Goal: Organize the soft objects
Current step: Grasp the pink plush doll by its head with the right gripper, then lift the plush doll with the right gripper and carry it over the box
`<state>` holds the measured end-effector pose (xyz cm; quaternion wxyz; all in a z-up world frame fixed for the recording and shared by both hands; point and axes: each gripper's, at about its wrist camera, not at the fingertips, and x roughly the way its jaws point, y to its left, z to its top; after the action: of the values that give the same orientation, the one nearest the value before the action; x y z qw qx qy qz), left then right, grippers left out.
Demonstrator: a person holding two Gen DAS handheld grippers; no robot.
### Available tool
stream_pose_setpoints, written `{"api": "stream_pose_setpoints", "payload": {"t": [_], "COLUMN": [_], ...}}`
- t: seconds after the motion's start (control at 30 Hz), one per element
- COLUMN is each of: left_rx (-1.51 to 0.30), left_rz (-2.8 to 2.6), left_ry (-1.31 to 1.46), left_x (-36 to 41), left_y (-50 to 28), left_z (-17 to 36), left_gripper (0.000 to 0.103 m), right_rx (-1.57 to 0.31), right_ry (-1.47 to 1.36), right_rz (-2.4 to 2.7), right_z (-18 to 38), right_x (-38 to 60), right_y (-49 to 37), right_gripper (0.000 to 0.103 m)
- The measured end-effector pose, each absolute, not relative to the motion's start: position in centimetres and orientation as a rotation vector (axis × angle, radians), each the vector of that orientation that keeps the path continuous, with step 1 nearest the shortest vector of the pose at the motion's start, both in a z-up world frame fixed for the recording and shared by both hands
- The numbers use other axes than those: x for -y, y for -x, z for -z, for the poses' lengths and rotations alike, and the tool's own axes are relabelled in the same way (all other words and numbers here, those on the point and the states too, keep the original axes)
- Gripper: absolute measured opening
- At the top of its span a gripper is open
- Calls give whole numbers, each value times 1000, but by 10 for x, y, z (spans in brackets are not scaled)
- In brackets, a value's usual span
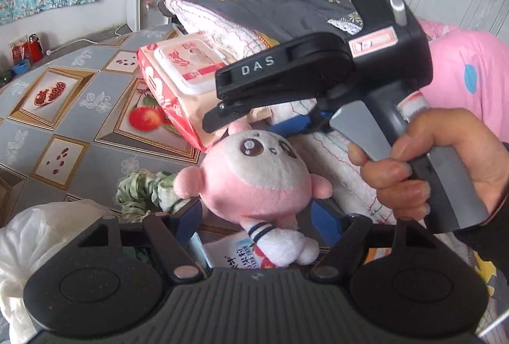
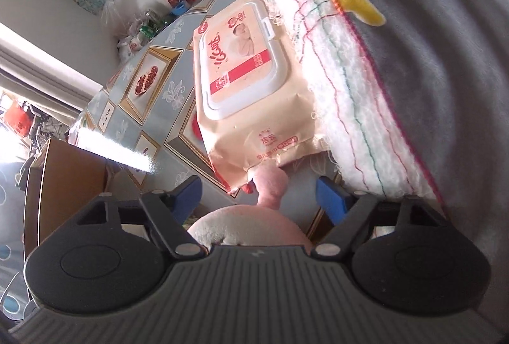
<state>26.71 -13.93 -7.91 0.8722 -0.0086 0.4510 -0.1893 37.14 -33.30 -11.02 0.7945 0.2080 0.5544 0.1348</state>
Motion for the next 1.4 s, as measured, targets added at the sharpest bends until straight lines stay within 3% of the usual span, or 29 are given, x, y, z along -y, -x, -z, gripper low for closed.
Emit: {"api": "stream_pose_setpoints", "payload": {"t": [0.1,0.27,0.33,0.43,0.53,0.87,1.17,1.4], "left_rx": [-959,-973,-977,-984,-983,-917,-731,-597], "left_rz": [386,375,361,357,355,371,364,265], "left_ry": [25,18,12,1,-7,50,124,207], "left_x": [143,149,151,152,153,150,130,81], "left_y": [-272,-277,-279,-282,-283,-270,-229,-176], "left_z": [85,89,91,94,95,79,18,-27], "left_gripper": [76,76,76,76,76,68,67,67], "right_rx": [-1215,-1259,-1258,-1244,-1214,-1025,-842,-767], "right_ry": [-432,-397,-401,-441,-468,-498,-448,-383], "right_rz": [-287,-259,-266,-280,-289,-392,-531,-719], "right_z": [111,120,121,124,121,42,-56,-125], "right_x": [324,310,306,307,312,321,317,259], "right_y": [-376,-385,-386,-386,-382,-350,-297,-264], "right_gripper": [59,49,34,21,15,11,11,11]}}
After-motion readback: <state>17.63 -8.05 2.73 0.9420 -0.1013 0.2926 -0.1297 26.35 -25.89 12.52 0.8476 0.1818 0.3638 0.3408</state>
